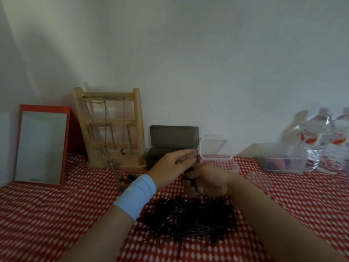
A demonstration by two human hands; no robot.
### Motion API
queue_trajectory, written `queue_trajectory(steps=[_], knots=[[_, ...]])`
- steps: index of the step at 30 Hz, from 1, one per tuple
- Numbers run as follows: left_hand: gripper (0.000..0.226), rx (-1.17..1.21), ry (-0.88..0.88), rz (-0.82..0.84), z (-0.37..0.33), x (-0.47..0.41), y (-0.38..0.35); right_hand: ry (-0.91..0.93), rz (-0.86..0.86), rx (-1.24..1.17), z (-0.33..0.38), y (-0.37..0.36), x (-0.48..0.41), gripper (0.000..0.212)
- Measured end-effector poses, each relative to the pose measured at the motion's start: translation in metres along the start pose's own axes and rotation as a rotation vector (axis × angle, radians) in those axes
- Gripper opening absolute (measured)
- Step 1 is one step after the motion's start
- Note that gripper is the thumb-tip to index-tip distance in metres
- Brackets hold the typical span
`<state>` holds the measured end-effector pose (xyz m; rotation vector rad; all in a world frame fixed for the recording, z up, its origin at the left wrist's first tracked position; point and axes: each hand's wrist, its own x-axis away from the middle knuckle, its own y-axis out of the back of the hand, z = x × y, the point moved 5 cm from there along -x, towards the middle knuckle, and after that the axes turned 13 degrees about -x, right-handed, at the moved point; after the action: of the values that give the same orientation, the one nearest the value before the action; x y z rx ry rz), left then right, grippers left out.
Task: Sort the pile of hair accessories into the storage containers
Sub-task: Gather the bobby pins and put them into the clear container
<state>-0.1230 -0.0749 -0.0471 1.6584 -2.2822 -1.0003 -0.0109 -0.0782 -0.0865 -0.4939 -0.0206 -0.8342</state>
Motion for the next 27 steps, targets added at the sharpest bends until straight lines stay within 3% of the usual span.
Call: queue_trajectory(steps=[5, 10, 15, 21, 24, 27], knots=[[0.024, -0.081, -0.103, -0.026, 0.0, -0.026, 0.011, 0.07, -0.029, 0.044, 0.018, -0.008, 0.0, 0.017], [0.028, -0.14, -0.135, 0.174, -0.002, -0.044, 0.007, 0.063, -0.025, 0.05, 0.028, 0.001, 0.001, 0.019], [0.032, 0.05, -0.118, 0.262, -0.004, -0.054, 0.003, 0.095, -0.07, -0.007, 0.037, 0.015, 0.002, 0.021], [0.02, -0.007, -0.068, 0.104, 0.009, -0.064, 0.013, -0.025, -0.02, -0.078, 0.038, 0.023, -0.001, 0.014], [0.023, -0.032, -0.042, 0.115, 0.013, -0.063, 0.01, -0.089, 0.05, -0.133, 0.038, 0.028, -0.003, 0.02], [0.024, -0.019, 0.014, 0.178, 0.018, -0.062, 0.004, -0.073, 0.058, -0.129, 0.035, 0.036, -0.007, 0.013]])
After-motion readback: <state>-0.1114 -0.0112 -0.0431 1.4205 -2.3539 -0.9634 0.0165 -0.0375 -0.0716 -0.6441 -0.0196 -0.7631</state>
